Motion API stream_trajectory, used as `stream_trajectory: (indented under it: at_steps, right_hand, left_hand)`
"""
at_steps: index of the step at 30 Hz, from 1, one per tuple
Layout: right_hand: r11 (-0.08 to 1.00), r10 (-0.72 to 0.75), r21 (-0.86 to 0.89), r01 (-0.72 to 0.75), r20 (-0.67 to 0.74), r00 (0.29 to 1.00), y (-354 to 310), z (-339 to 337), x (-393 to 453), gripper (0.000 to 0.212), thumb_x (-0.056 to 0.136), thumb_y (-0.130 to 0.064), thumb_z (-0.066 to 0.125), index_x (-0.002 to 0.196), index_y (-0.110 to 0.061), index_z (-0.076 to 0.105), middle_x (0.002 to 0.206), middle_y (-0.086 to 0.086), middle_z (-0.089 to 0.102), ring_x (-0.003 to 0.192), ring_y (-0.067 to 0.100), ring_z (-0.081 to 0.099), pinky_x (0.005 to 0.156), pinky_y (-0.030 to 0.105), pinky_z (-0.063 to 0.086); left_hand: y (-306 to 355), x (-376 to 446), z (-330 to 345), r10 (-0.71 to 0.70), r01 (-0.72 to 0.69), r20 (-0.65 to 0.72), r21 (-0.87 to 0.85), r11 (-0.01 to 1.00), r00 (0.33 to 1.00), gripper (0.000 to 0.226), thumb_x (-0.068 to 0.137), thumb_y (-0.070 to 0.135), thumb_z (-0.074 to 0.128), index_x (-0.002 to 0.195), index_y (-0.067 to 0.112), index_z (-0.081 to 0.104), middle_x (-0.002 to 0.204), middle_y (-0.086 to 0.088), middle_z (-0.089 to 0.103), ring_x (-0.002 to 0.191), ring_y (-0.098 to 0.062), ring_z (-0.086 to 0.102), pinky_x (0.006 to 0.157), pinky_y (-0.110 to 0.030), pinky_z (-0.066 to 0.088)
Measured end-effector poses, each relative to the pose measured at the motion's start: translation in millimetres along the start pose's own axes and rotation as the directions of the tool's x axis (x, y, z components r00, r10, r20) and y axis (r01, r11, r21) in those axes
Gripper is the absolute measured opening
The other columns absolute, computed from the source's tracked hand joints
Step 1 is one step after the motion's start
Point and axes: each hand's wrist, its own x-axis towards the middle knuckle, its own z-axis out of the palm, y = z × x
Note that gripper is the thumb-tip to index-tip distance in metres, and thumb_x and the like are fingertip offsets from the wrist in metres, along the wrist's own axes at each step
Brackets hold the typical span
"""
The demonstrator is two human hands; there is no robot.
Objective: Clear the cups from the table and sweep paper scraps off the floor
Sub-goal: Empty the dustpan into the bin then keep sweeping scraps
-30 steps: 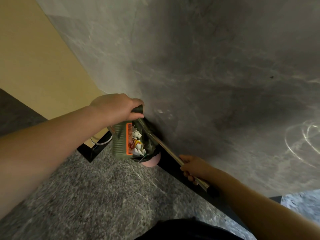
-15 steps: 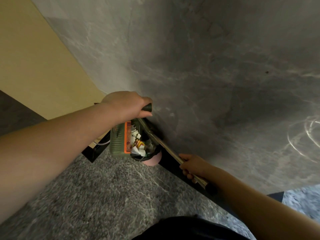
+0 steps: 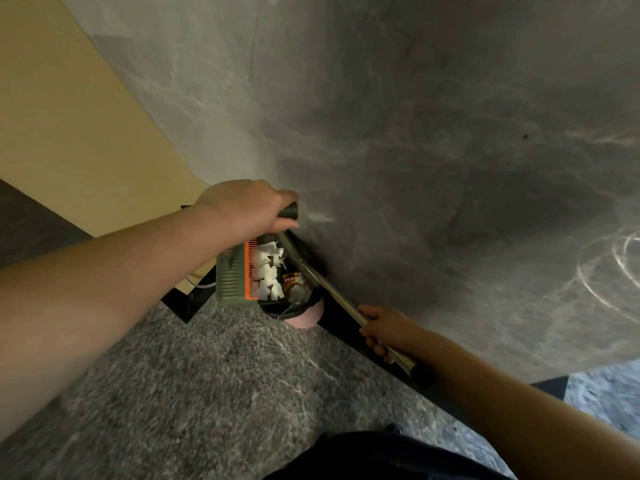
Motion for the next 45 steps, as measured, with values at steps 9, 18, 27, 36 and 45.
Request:
stream_trajectory:
  at_steps: [9,18,27,36,45]
  right_hand:
    - [1.0,-0.006,-0.016,0.006,0.01,1.0,2,-1,-3,0.036,0.092,0.002,0.047,0.128,0.001,0.049,0.061,0.011,0.045,0.035,0.011,0.041,0.035,0.02,0.035]
    - [1.0,0.016,0.01,-0.016,0.002,1.0,4,-3,-4,0.043,0.094,0.0,0.048,0.136,-0.006,0.045,0.062,0.01,0.048,0.036,0.01,0.043,0.035,0.019,0.036]
    - [1.0,0.0,-0.013,0.0,-0.002,1.0,9,-5,-3,0.042,0.092,0.0,0.048,0.133,-0.011,0.049,0.062,0.01,0.05,0.034,0.008,0.045,0.035,0.017,0.036]
    - [1.0,0.0,-0.004,0.0,0.0,1.0,8,-2,-6,0.044,0.094,-0.001,0.048,0.138,-0.008,0.044,0.062,0.009,0.05,0.038,0.011,0.044,0.035,0.019,0.037]
    - [1.0,0.01,0.02,-0.01,0.012,1.0,2,5,-13,0.043,0.094,0.0,0.046,0.137,-0.004,0.043,0.061,0.009,0.048,0.036,0.01,0.043,0.035,0.019,0.037]
  left_hand:
    - [7,-9,-3,-0.032,0.032,0.024,-0.035,0.999,0.999,0.059,0.092,0.065,0.038,0.139,0.029,0.043,0.087,-0.007,0.064,0.067,-0.024,0.056,0.052,-0.03,0.043]
    - [10,-6,-19,-0.051,0.051,0.016,0.007,0.999,0.999,0.059,0.092,0.064,0.037,0.139,0.029,0.045,0.066,0.008,0.042,0.054,-0.01,0.042,0.043,-0.024,0.027]
    - [10,-7,-23,-0.062,0.062,0.031,-0.012,0.998,0.998,0.058,0.092,0.063,0.039,0.136,0.026,0.048,0.072,0.002,0.052,0.06,-0.017,0.049,0.046,-0.026,0.034]
    - [13,-9,-26,-0.065,0.065,0.01,-0.01,0.998,0.998,0.057,0.094,0.061,0.039,0.135,0.023,0.049,0.069,0.003,0.046,0.057,-0.018,0.046,0.045,-0.026,0.029]
    - [3,-22,-21,-0.13,0.128,-0.026,-0.061,0.99,0.991,0.058,0.093,0.06,0.038,0.135,0.022,0.048,0.064,0.005,0.041,0.052,-0.01,0.04,0.045,-0.026,0.028]
